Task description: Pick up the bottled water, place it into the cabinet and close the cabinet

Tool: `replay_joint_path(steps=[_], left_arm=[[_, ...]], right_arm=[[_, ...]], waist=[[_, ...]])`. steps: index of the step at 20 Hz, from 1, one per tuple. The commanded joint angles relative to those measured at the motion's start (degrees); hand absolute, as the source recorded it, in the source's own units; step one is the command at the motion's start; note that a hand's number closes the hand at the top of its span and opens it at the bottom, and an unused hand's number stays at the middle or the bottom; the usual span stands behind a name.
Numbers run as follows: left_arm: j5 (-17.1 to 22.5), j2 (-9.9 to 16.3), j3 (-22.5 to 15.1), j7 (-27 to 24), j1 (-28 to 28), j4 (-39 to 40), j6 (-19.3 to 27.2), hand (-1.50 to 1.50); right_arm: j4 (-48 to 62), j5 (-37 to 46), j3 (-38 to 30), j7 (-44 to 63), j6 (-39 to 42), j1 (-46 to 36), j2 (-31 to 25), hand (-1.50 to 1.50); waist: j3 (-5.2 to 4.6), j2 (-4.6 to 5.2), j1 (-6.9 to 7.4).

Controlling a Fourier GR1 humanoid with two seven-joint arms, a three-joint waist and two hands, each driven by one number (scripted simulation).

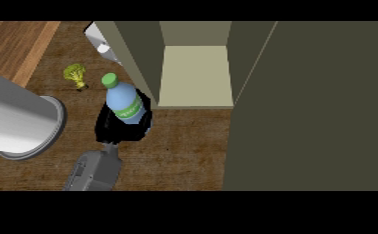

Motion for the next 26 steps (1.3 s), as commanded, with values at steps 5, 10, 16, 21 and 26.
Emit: replay_joint_path(steps=[5, 10, 16, 21, 26], left_arm=[[-0.6, -0.4, -6.2, 1.0, -10.4, 2.6, 12.1, 1.5], [-4.0, -0.3, -8.1, 5.1, -16.0, -0.2, 20.7, 1.5], [-9.4, -0.3, -10.3, 3.2, -19.7, 3.0, 26.3, 1.5], [-11.1, 2.6, -8.3, 5.7, -22.7, 3.8, 28.3, 1.5], [-15.1, 2.4, -9.7, 6.7, -23.2, 4.0, 35.0, 1.5]], right_arm=[[-0.3, -1.6, -1.3, 0.5, -0.3, -0.3, -1.5, -1.5], [0.4, -0.9, -0.5, 0.5, -0.3, -1.0, -1.3, -1.5], [1.7, -0.3, 1.1, -0.9, -0.2, -1.4, -0.1, -1.5], [2.5, -2.6, -0.3, 0.6, 0.3, -4.0, -0.2, -1.5], [2.4, -1.3, 1.7, 1.0, 0.7, -3.1, -0.7, -1.5]], waist=[[-0.02, 0.14, -0.43], [0.01, 0.15, -0.85], [0.02, 0.47, -2.8], [0.04, 0.74, -3.0], [0.09, 0.87, -5.08]])
